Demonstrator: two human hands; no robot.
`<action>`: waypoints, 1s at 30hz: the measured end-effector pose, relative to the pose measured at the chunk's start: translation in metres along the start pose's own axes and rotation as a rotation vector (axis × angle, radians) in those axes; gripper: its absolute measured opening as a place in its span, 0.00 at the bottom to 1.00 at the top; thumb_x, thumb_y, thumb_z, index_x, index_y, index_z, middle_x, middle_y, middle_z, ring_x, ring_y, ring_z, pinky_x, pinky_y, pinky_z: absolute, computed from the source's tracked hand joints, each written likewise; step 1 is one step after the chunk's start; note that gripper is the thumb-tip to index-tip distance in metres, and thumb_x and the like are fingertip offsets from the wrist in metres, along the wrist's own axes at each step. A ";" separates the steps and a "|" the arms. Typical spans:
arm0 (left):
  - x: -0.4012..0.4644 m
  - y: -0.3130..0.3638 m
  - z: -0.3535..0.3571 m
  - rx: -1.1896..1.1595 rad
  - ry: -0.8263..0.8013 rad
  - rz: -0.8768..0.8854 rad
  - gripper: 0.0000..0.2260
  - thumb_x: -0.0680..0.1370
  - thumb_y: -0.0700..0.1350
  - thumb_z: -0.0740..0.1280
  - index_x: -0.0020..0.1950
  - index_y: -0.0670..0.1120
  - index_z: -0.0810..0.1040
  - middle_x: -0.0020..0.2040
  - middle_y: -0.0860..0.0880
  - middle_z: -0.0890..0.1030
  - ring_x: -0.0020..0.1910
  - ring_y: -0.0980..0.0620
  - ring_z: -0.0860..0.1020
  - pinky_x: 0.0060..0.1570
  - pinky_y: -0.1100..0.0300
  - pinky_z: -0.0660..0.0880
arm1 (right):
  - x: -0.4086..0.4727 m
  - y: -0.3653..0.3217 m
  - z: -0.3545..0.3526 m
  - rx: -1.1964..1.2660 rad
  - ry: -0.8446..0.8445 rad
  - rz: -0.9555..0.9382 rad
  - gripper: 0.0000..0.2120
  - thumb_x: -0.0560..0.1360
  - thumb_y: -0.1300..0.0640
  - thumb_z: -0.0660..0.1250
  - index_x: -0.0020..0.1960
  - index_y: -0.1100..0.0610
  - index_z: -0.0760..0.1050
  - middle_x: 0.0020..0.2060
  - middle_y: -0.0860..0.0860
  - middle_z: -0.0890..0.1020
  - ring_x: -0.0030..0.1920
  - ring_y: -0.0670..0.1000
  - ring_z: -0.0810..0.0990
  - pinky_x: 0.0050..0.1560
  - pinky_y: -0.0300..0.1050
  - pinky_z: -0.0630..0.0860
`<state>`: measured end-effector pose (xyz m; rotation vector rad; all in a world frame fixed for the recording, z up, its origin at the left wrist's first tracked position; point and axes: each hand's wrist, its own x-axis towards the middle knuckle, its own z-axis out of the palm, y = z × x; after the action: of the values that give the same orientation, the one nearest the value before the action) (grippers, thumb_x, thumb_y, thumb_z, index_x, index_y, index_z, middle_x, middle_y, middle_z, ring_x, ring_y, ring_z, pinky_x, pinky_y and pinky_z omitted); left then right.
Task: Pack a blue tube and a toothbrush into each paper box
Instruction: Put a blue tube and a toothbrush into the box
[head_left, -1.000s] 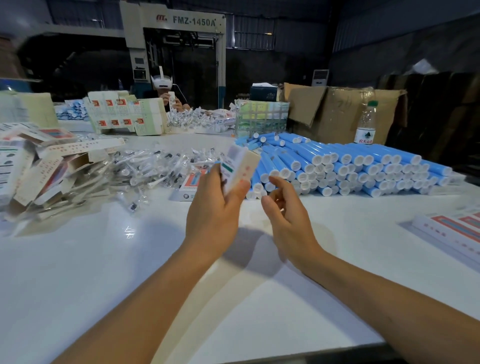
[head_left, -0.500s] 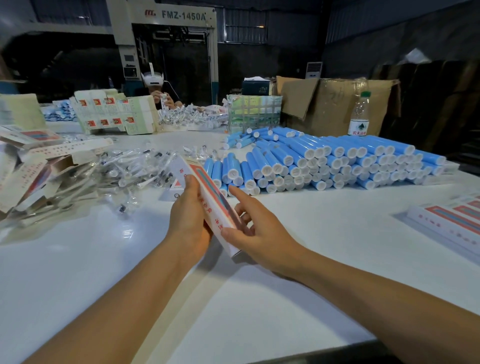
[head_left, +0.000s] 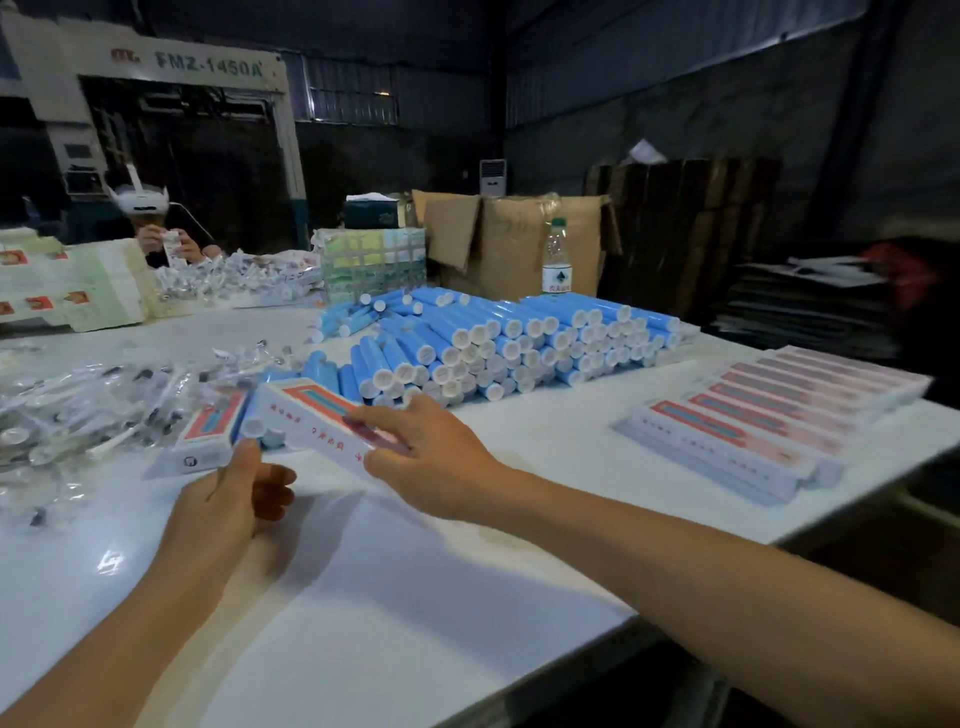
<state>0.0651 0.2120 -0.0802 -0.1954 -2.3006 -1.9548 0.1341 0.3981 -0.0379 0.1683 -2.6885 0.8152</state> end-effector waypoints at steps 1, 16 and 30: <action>0.001 -0.001 0.000 0.001 -0.021 0.007 0.24 0.81 0.57 0.55 0.40 0.43 0.82 0.36 0.44 0.82 0.36 0.46 0.77 0.38 0.57 0.70 | -0.008 0.004 -0.010 -0.071 -0.002 -0.010 0.22 0.77 0.48 0.60 0.70 0.39 0.65 0.48 0.50 0.67 0.44 0.48 0.70 0.41 0.41 0.70; 0.022 0.000 0.010 -0.012 -0.158 -0.213 0.19 0.83 0.50 0.53 0.53 0.34 0.73 0.38 0.39 0.73 0.34 0.46 0.68 0.39 0.61 0.66 | -0.162 0.170 -0.131 -0.810 0.276 0.390 0.19 0.77 0.45 0.58 0.67 0.46 0.69 0.54 0.49 0.68 0.51 0.48 0.60 0.50 0.44 0.57; -0.008 0.000 0.002 0.173 -0.087 0.014 0.13 0.80 0.48 0.63 0.38 0.47 0.82 0.34 0.52 0.82 0.39 0.53 0.80 0.49 0.56 0.75 | -0.069 0.062 -0.073 -0.557 0.346 0.019 0.09 0.72 0.59 0.70 0.51 0.57 0.82 0.49 0.55 0.81 0.52 0.61 0.77 0.52 0.57 0.71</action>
<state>0.0725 0.2135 -0.0823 -0.2849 -2.5001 -1.7617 0.2065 0.4919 -0.0368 -0.1210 -2.4697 0.0640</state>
